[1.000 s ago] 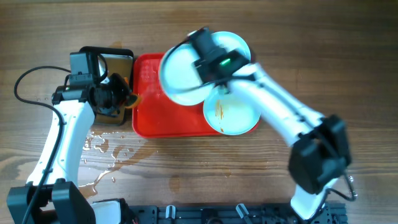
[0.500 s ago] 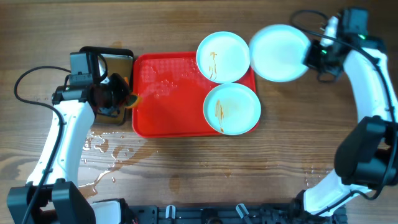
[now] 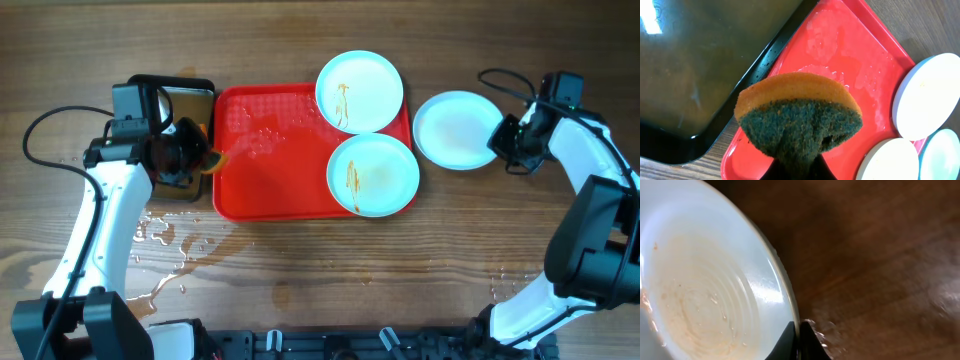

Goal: Clean dirty plates on tray and stack at the side
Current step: 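Lower the plate onto the table right of the red tray, then move right gripper to the lower-right plate and grip its rim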

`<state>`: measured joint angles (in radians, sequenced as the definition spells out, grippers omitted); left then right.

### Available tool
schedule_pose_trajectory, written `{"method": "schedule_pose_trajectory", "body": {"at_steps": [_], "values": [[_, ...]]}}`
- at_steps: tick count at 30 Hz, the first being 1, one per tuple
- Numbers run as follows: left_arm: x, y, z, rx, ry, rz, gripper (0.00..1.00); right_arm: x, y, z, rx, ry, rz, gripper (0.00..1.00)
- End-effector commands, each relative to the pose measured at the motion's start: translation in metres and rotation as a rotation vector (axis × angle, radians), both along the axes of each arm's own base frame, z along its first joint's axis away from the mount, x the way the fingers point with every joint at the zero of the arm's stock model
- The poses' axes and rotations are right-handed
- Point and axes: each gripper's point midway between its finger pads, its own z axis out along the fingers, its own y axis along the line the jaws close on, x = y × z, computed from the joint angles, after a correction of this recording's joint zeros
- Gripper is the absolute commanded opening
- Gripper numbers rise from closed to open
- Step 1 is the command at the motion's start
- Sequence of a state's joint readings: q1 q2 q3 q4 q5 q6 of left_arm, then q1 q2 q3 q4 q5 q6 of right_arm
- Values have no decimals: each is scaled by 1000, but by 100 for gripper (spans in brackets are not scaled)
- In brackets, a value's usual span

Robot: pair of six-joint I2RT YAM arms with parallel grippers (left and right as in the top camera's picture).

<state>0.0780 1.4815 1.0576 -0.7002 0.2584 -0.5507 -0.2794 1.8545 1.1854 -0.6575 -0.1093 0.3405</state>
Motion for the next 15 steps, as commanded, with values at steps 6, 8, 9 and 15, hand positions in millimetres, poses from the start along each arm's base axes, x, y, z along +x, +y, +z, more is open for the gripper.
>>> {"method": "schedule_pose_trajectory", "body": {"at_steps": [6, 8, 9, 15], "values": [[2, 3, -1, 18, -5, -9, 4, -8, 4, 15, 18, 37, -27, 37], [2, 3, -1, 17, -6, -9, 4, -4, 14, 31, 69, 29, 21, 37], [2, 3, -1, 18, -5, -9, 4, -1, 20, 39, 88, 20, 54, 37], [3, 4, -1, 22, -9, -8, 4, 9, 78, 85, 212, -82, 279, 39]]}}
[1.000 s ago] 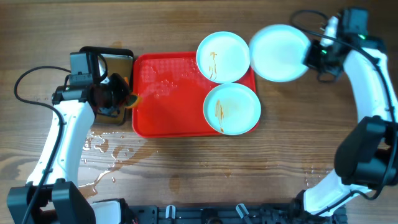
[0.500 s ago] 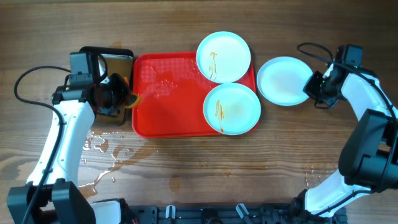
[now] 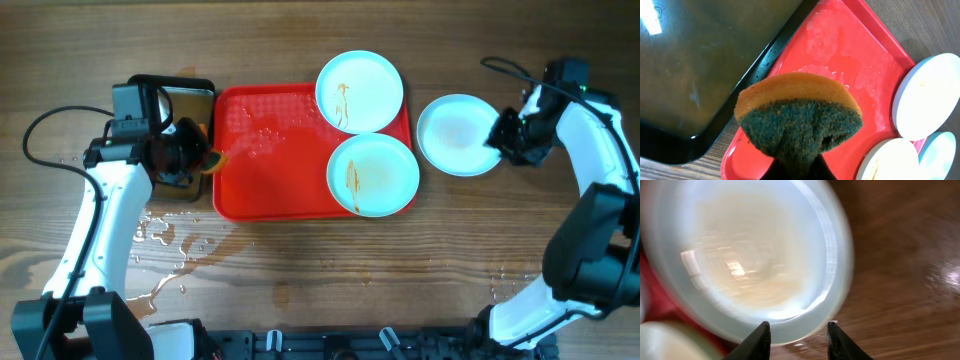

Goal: Clean dirty plates on tray and stack at the side
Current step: 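Move right gripper to the lower-right plate and grip its rim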

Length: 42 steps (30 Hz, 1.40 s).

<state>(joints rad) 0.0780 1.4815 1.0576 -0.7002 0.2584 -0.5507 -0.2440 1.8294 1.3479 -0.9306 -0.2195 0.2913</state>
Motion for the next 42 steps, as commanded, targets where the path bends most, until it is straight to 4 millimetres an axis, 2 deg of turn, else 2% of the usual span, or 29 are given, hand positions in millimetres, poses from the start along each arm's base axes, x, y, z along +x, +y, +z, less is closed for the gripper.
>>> {"method": "schedule_pose_trajectory", "body": {"at_steps": [1, 5, 12, 18, 25, 33, 42], "values": [[3, 5, -1, 30, -11, -5, 4, 12, 54, 41, 129, -133, 188, 40], [6, 4, 0, 63, -21, -10, 4, 2, 83, 31, 137, -92, 279, 40], [12, -5, 2, 97, -49, -36, 4, -25, 123, -4, 116, -17, 414, 40], [12, -2, 1, 114, -49, -28, 4, -40, 132, -29, 71, 10, 467, 40], [12, -3, 1, 114, -48, -28, 4, -44, 144, -41, 67, -10, 504, 30], [12, -3, 1, 114, -48, -28, 4, -47, 142, -45, 22, 4, 514, 24], [12, -3, 1, 114, -48, -28, 4, -49, 142, -46, 22, 14, 516, 23]]}}
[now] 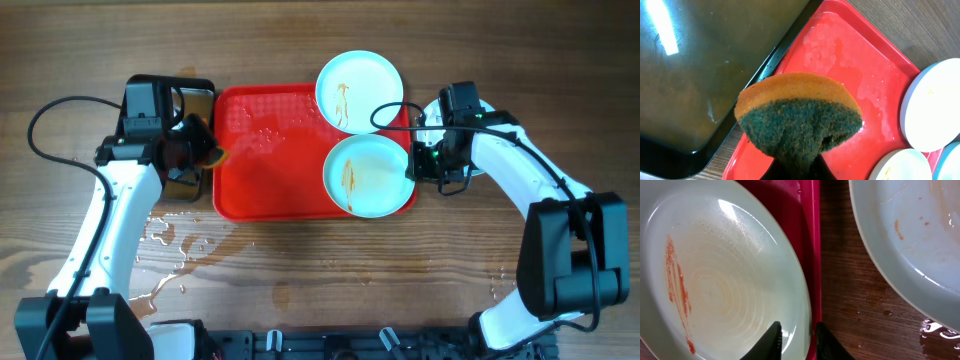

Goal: Clean dirty plates on tray and stack at the side
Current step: 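Move right gripper to the lower-right plate and grip its rim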

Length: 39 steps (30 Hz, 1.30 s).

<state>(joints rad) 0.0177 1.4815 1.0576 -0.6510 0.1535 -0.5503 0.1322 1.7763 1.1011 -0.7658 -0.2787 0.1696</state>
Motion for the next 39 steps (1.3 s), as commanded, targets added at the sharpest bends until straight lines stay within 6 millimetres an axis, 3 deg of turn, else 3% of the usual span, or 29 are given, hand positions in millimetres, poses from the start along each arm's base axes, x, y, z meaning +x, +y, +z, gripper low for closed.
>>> {"method": "schedule_pose_trajectory", "body": {"at_steps": [1, 9, 14, 22, 28, 33, 35, 39], "values": [[2, 1, -1, 18, -3, -15, 4, -5, -2, -4, -23, 12, 15, 23], [2, 1, -1, 18, -3, -15, 4, -4, -1, -4, -22, 7, 15, 18], [2, 1, -1, 18, -3, -15, 4, -5, 2, -4, -21, 9, 16, 5], [2, 1, -1, 18, -3, -15, 4, -19, 38, -1, -27, 32, 92, 4], [2, 1, -1, 18, -3, -15, 4, -18, 53, 12, -49, 29, 115, 5], [2, 1, -1, 18, -3, -15, 4, -8, 53, 20, -45, 3, 104, 11], [2, 1, -1, 18, -3, -15, 4, -8, 52, 20, -47, 6, 85, 26], [2, 0, -1, 17, -3, -15, 4, -6, 48, 13, -73, 21, 41, 40]]}}
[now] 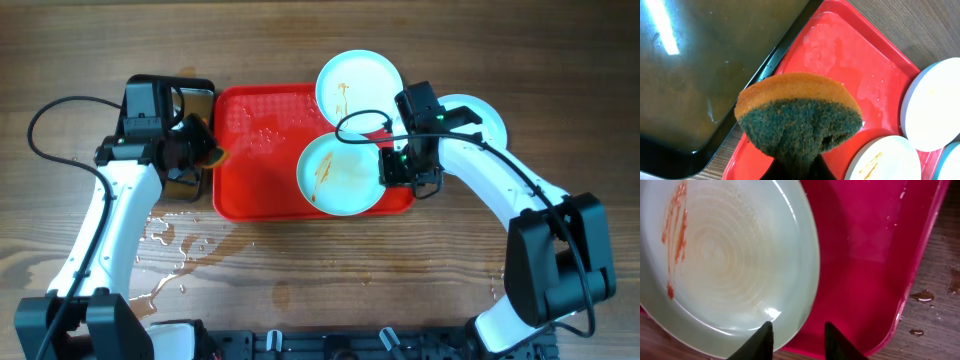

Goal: Clean dirty plates on tray and stack at the side
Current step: 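Move right gripper to the lower-right plate and grip its rim, then tilt the gripped plate up toward the left gripper's sponge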

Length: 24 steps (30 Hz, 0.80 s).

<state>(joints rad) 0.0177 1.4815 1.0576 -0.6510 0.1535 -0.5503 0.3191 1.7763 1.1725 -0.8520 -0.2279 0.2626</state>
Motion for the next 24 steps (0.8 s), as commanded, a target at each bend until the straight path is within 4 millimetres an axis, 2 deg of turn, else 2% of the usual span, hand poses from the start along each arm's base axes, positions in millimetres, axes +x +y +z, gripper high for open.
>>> {"method": "schedule_pose_trajectory", "body": {"at_steps": [1, 6, 13, 16, 21, 24], "values": [[2, 0, -1, 17, -3, -15, 4, 10, -4, -5, -28, 1, -60, 40], [1, 1, -1, 18, -2, -15, 4, 7, 0, -23, -20, 57, -52, 36], [2, 1, -1, 18, -3, -15, 4, 13, 11, -26, -11, 73, 14, 14], [2, 1, -1, 17, -3, -15, 4, 15, 21, -22, -13, 70, 57, 4], [2, 1, -1, 17, -6, -15, 4, 29, 54, -4, 16, -2, 91, 4], [2, 1, -1, 18, -5, -15, 4, 31, 67, -2, 30, -27, 97, 4]]}}
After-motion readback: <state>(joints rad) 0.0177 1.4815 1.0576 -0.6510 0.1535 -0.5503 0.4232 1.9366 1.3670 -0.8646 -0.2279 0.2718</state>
